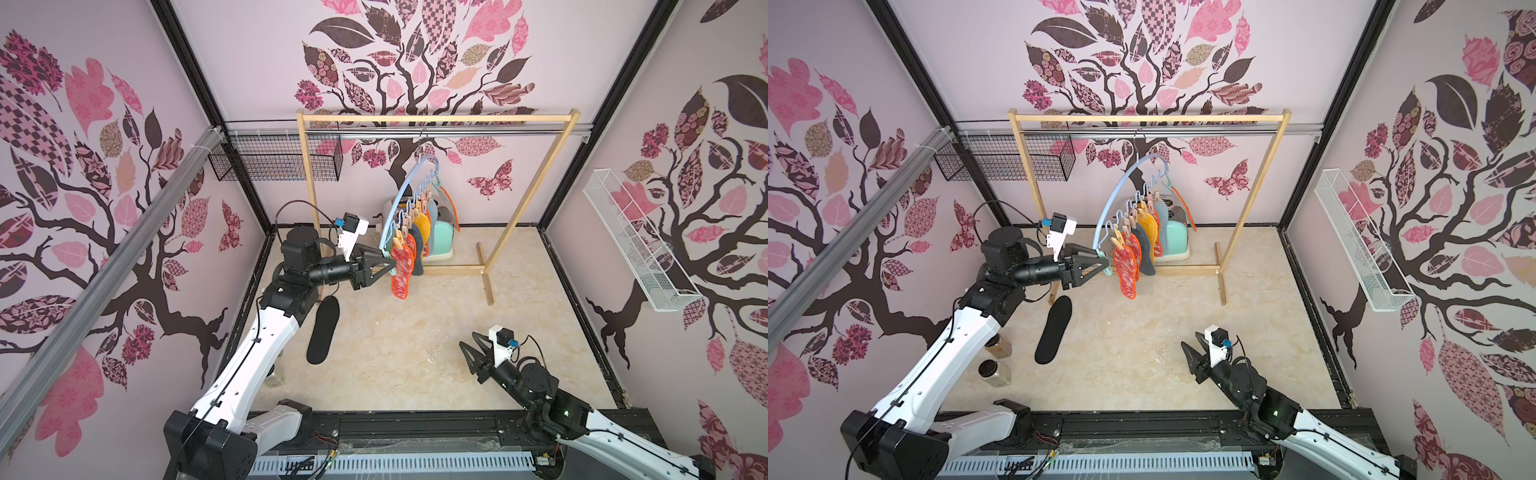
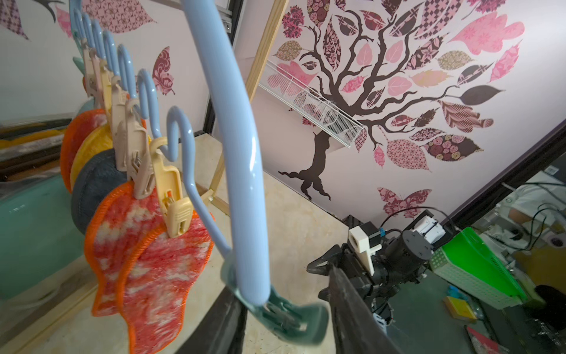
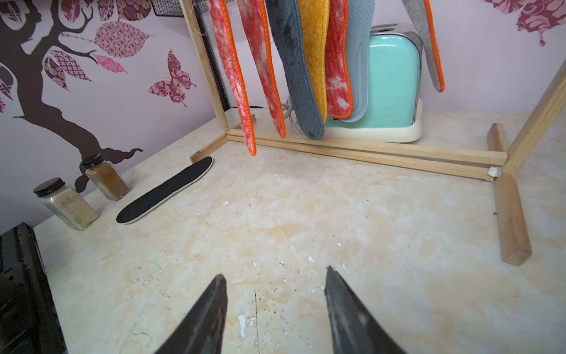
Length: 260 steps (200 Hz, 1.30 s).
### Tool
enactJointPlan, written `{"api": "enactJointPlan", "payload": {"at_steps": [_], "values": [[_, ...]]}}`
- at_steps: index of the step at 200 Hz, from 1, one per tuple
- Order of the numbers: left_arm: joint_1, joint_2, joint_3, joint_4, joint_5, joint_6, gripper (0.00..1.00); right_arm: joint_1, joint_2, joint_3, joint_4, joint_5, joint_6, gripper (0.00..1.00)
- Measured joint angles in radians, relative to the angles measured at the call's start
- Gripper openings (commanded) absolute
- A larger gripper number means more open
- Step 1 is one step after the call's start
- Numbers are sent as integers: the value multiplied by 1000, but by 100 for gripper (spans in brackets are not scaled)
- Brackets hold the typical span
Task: Take the shoe insoles off the hanger
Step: Remove the insole from the hanger.
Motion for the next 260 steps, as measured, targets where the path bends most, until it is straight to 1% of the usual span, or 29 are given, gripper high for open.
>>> {"api": "enactJointPlan", "payload": {"at_steps": [37, 49, 73, 94, 132, 166, 198, 233, 247, 260], "values": [[-14, -25, -16, -31, -50, 24, 78, 0, 18, 0, 2, 9, 0, 55], [-38, -42, -17, -58, -85, 47, 80, 0, 18, 0, 3, 13, 0, 55], [-84, -86, -17, -129, -157, 98, 81, 0, 18, 0, 7, 18, 0, 55], [-89, -134, -39, -179, -235, 118, 81, 0, 18, 0, 7, 21, 0, 55], [-89, -267, -152, -289, -413, 142, 81, 0, 18, 0, 7, 22, 0, 55], [-89, -441, -264, -373, -549, 137, 80, 0, 18, 0, 7, 24, 0, 55], [-89, -604, -337, -435, -621, 112, 80, 0, 18, 0, 8, 24, 0, 55], [-89, -777, -418, -465, -669, 76, 79, 0, 18, 0, 8, 24, 0, 55], [-89, -821, -442, -475, -692, 70, 79, 0, 21, 0, 14, 24, 0, 55], [-89, -834, -447, -486, -716, 66, 79, 0, 29, 0, 24, 24, 0, 55]]}}
